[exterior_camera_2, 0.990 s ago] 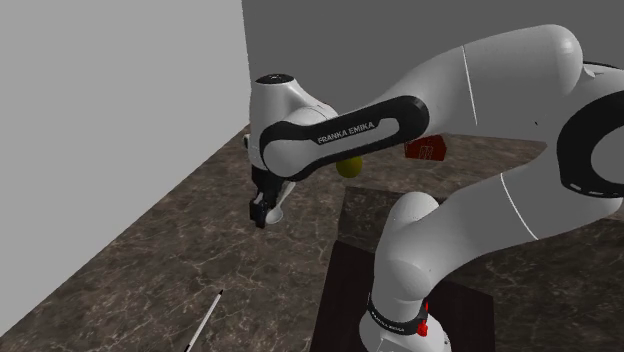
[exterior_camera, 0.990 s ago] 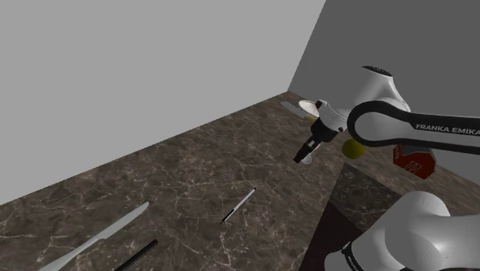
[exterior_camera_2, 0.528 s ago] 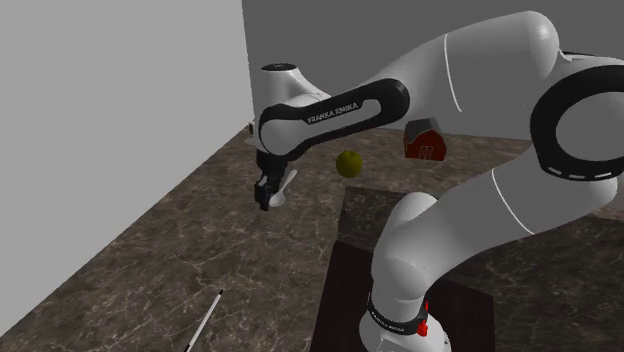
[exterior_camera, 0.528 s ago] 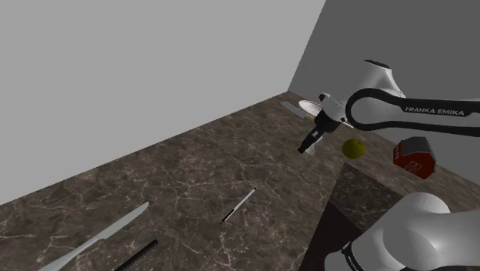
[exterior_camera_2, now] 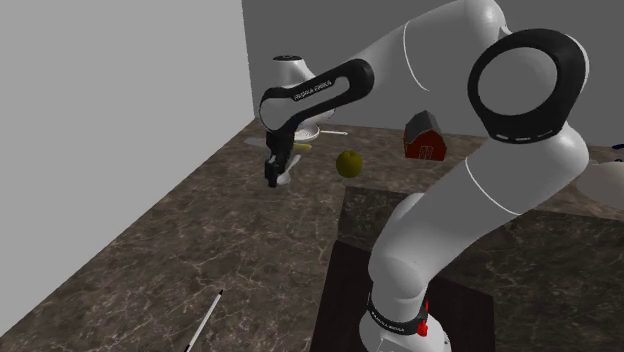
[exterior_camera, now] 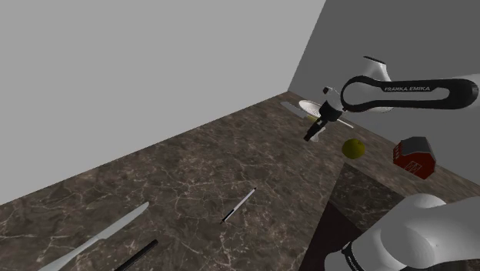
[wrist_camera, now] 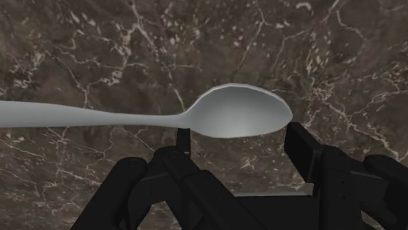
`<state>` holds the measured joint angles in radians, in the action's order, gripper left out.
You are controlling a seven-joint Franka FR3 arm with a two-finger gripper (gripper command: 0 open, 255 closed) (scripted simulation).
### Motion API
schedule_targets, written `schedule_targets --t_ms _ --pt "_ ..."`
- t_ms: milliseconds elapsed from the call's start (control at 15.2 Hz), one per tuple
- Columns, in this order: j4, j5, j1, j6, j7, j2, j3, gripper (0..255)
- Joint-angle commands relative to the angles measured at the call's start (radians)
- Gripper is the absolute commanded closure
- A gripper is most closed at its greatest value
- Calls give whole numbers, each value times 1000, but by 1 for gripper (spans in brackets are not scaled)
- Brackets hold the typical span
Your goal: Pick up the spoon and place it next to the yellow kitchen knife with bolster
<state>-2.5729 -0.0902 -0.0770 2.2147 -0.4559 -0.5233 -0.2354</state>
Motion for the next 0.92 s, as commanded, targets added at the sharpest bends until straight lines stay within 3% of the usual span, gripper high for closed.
schedule_targets --t_ms 0,396,858 --pt "55 1 -5 5 -47 59 -38 255" --pt "230 47 -8 13 -200 245 -151 255" --pt "482 178 -23 -22 -398 489 -257 255"
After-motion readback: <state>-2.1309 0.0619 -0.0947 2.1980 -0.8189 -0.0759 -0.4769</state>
